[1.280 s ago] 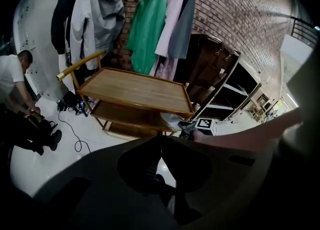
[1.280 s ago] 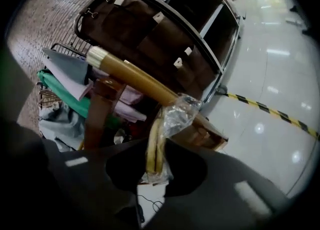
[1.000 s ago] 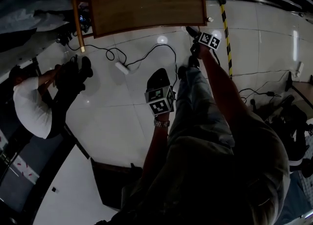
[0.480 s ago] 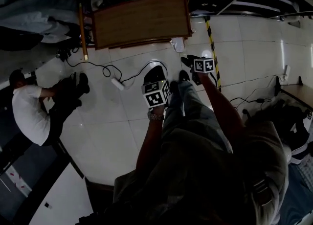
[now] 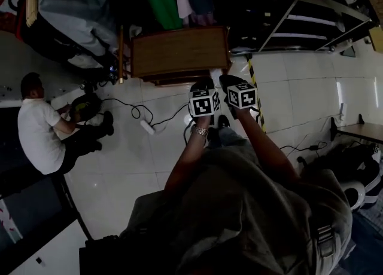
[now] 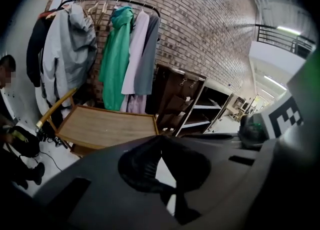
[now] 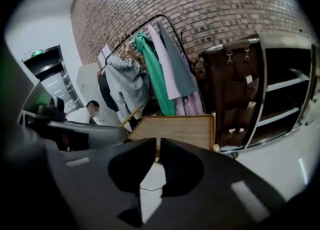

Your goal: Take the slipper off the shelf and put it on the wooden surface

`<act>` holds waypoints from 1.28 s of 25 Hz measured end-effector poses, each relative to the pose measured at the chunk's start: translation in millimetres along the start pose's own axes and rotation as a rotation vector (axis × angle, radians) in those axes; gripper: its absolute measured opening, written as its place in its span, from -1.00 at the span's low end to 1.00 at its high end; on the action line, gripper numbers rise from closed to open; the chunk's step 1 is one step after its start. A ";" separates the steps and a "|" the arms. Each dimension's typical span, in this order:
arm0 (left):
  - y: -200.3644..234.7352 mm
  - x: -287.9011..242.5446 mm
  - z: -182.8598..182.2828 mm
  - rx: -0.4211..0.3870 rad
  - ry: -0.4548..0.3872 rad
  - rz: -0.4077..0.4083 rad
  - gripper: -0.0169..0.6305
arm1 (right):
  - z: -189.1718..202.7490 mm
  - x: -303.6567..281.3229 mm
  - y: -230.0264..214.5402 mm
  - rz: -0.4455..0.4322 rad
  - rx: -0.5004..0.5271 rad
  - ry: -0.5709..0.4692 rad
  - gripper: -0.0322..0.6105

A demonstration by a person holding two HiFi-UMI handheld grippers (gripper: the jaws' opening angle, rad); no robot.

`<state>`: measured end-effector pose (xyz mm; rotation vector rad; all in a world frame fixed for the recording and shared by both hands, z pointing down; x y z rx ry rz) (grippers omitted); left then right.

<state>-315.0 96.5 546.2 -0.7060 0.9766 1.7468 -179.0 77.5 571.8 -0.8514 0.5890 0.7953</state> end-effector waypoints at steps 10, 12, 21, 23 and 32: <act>-30.1 28.4 -30.5 -0.093 -0.047 -0.048 -0.94 | -24.3 51.2 20.9 0.135 0.017 -0.073 -0.90; -35.6 31.3 -30.2 -0.105 -0.047 -0.056 -0.94 | -24.0 56.1 23.3 0.121 0.021 -0.076 -0.90; -51.8 33.1 -35.8 -0.144 -0.027 -0.064 -0.94 | -27.6 69.5 15.9 0.070 -0.001 -0.098 -0.90; -54.2 32.4 -35.8 -0.149 -0.026 -0.063 -0.95 | -28.2 70.6 13.0 0.056 -0.008 -0.106 -0.90; -60.9 23.4 -43.1 -0.178 -0.003 -0.075 -0.95 | -44.9 77.6 -2.4 0.022 -0.039 -0.143 -0.90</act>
Point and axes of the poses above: the fingertips, and each gripper's own axes: x backward along the fingers, y to its left, z out of its underside, the point moved 9 cm from there along x, backward along the fingers, and after that the axes turned 13 degrees about y, right-handed, at the moved point
